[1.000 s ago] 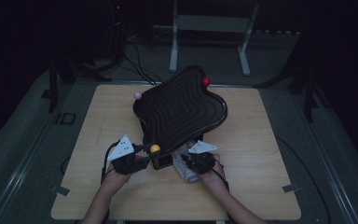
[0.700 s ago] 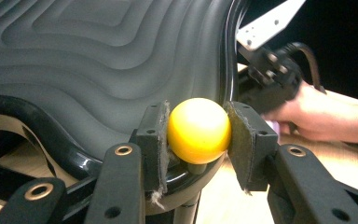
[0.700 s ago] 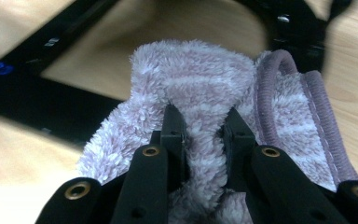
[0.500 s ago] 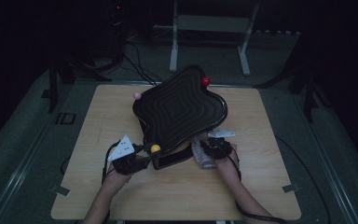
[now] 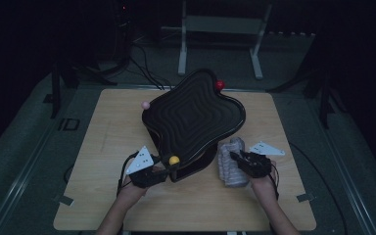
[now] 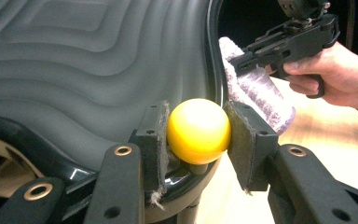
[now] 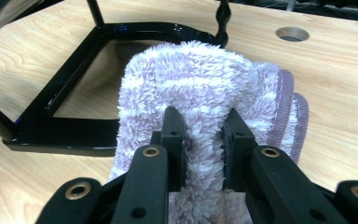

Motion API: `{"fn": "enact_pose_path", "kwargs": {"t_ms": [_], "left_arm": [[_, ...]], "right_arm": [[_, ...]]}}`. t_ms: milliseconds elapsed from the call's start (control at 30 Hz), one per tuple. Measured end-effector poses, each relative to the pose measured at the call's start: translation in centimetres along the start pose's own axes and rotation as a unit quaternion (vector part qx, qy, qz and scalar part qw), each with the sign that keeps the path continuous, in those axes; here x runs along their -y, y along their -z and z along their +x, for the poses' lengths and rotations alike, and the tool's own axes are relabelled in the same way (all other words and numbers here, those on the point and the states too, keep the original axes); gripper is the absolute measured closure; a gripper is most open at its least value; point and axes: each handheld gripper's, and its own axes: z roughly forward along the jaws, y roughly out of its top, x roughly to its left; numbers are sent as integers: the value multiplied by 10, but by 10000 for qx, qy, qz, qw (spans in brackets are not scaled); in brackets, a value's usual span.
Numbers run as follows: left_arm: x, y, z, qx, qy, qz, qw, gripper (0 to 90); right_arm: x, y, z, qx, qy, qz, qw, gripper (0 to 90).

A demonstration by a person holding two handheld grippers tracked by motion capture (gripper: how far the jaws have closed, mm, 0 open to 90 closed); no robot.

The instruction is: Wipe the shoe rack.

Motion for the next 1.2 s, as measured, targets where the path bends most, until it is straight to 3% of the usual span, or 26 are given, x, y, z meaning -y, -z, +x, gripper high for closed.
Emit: {"fn": "enact_pose_path", "kwargs": {"t_ms": [133, 367, 867, 967, 1100, 1200], "left_arm": [[-2, -8, -9, 154, -64, 15, 9999, 601], [-7, -21, -21, 327, -150, 46, 9993, 600], [-18, -57, -51, 715, -285, 131, 9969, 579], [-23, -50, -50, 681, -290, 69, 9972, 552], [-34, -21, -33, 405, -237, -228, 9986, 532], [-38, 0, -14, -104, -282, -298, 9991, 514]], "right_arm": [[8, 20, -4, -35, -149, -42, 9999, 750], [16, 37, -4, -65, -165, -74, 9998, 751], [18, 45, -9, -67, -298, -186, 9994, 750], [17, 48, -9, -86, -318, -218, 9992, 751], [15, 55, -6, -132, -288, -291, 9991, 750], [10, 64, -1, -212, -257, -400, 9986, 750]]}}
